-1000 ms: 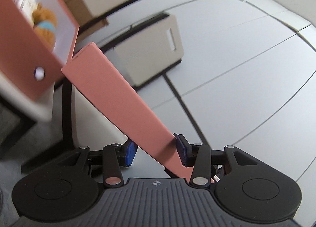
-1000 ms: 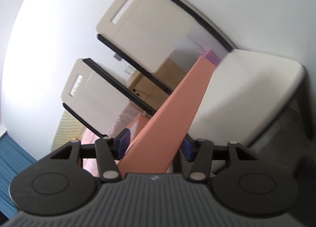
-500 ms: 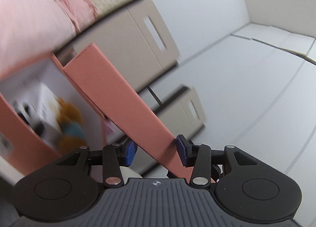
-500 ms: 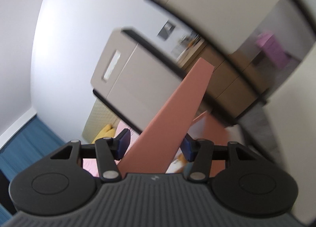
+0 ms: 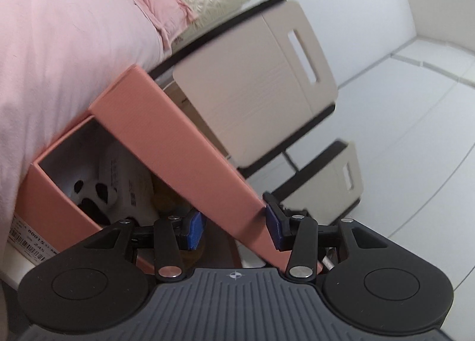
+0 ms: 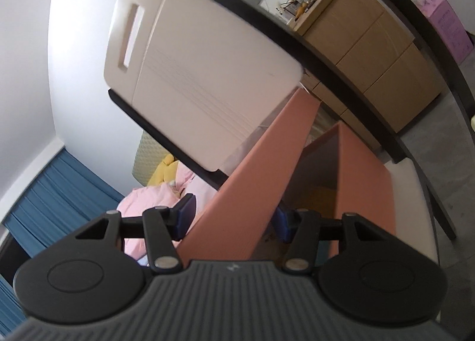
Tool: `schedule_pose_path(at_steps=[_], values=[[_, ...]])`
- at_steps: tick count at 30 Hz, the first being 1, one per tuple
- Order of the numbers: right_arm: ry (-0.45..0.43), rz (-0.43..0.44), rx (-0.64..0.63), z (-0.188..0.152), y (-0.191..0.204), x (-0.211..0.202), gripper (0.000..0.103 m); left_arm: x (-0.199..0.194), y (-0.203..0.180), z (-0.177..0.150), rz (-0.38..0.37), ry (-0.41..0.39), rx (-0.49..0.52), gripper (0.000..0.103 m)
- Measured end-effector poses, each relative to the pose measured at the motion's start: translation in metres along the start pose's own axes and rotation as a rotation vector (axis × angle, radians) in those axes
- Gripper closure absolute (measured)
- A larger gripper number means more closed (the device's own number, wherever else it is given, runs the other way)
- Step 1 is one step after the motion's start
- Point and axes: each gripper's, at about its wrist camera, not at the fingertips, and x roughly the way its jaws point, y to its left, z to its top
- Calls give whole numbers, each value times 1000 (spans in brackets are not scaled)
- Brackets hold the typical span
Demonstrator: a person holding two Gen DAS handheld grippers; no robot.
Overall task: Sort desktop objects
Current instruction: 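Lower the lid onto the box rim with both grippers and open them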
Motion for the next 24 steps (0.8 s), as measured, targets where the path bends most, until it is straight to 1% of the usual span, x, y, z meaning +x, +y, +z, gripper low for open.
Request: schedule_pose_path(at_steps=[2, 5, 8, 10, 11, 12, 14, 16, 17, 19, 21, 23, 24], values=[[2, -3, 16, -2, -8, 2, 48, 0, -3, -4, 35, 18, 30, 54], [14, -20, 25, -8, -19, 5, 48, 0, -2, -8, 80, 50, 36, 53], [10, -22, 12, -11, -20, 5, 49, 0, -2, -11, 98, 67, 35, 53], [5, -30, 0, -13, -18, 4, 49, -4, -1, -13, 88, 52, -7, 43], [2, -35, -2, -15, -18, 4, 49, -6, 1, -15, 81, 39, -40, 32], [0, -39, -4, -18, -19, 4, 49, -9, 3, -17, 68, 25, -75, 26], [-12, -48, -10, -22, -19, 4, 49, -13, 1, -21, 56, -2, -98, 23], [-28, -52, -16, -25, -18, 3, 48, -16, -9, -28, 46, -21, -78, 20], [-34, -52, -18, -27, -18, 2, 48, -15, -14, -32, 41, -15, -58, 16], [-39, -52, -25, -28, -17, 2, 48, -13, -26, -39, 37, -2, -15, 16], [-39, -57, -32, -30, -15, 1, 47, -10, -35, -46, 54, 10, 39, 16], [-33, -65, -45, -31, -12, 0, 46, -10, -41, -51, 73, 6, 83, 16], [-31, -66, -54, -32, -10, -1, 44, -11, -44, -52, 81, -2, 104, 16]])
